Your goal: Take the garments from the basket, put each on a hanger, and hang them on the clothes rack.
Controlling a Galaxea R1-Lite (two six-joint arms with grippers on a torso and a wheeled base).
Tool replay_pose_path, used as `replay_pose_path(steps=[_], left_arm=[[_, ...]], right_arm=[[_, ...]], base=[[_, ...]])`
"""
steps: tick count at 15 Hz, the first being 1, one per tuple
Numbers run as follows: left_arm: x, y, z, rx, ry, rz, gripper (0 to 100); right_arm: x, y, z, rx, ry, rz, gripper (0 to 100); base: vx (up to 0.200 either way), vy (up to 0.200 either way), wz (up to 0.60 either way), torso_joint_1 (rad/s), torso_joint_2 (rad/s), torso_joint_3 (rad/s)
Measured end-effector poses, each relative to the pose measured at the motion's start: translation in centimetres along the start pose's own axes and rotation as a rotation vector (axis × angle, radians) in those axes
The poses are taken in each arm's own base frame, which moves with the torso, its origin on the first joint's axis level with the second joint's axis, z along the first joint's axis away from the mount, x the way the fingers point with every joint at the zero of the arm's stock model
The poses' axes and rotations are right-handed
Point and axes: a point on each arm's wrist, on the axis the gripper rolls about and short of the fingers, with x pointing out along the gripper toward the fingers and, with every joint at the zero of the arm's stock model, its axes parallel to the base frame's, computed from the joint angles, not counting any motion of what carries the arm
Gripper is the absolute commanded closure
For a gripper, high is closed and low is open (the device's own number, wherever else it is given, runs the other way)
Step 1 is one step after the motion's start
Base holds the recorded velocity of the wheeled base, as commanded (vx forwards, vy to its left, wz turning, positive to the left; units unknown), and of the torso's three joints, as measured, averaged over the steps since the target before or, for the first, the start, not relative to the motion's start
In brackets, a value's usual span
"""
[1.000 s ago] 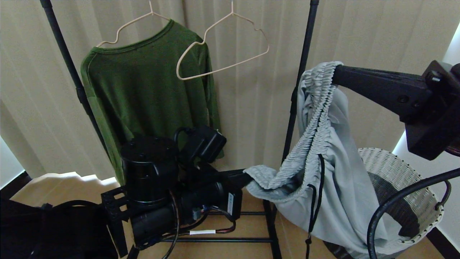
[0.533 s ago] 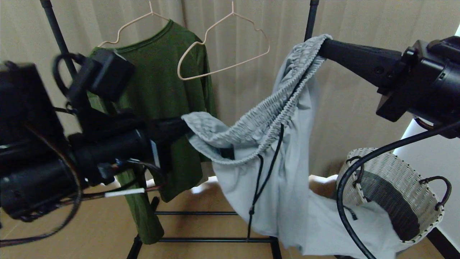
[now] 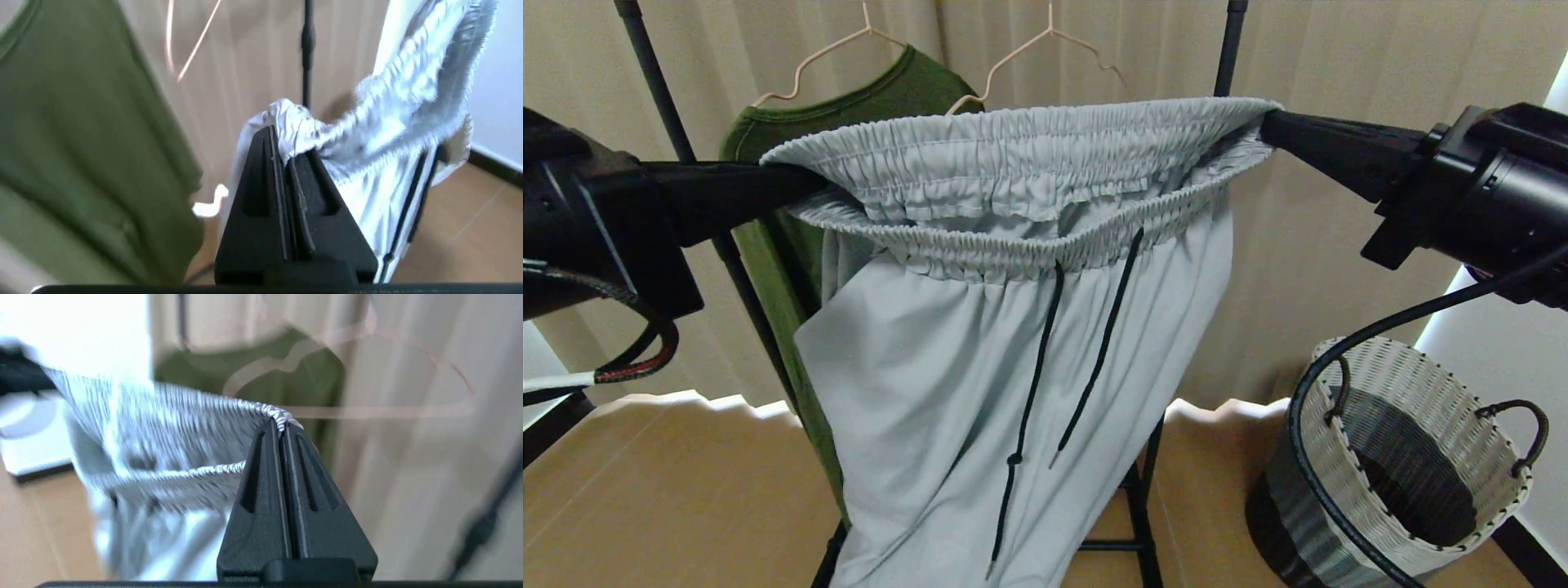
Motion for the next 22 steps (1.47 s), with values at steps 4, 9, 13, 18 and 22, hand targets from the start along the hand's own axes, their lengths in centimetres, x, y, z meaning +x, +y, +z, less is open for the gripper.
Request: replay_pose_path(steps=[4,9,13,18,22], left_arm=[[0.7,-0.6,1.1,0.014,-0.108,-0.023,100],[2.5,-0.7,0.3,0.067,-0.066,0.009,100],[5.5,-1.5,0.1,0.068,-0.061,-0.024,100],[9.4,-2.1,-0.9,-0.003,-0.012,-0.043,100],[10.4,-2.2,-1.4,-0.02,0.013,-0.046,100]], right_arm=[[-0.1,-0.3,0.0,-0.005,-0.003,-0.015,100],[-1.8,-0.4,1.1,-0.018,-0.033,-0.03,100],[-5.4,1.3,1.7,-0.023,0.032,0.028,100],[-8.4,3.4,1.3,-0.021,0.065,0.156,100],[-8.9,3.7,0.9,-0.018,0.064,0.198,100]], base=[[0.0,0.0,0.0,0.0,0.0,0.0],[0.0,0.0,0.0,0.0,0.0,0.0],[0.0,0.0,0.0,0.0,0.0,0.0],[0.0,0.0,0.0,0.0,0.0,0.0],[0.0,0.0,0.0,0.0,0.0,0.0]])
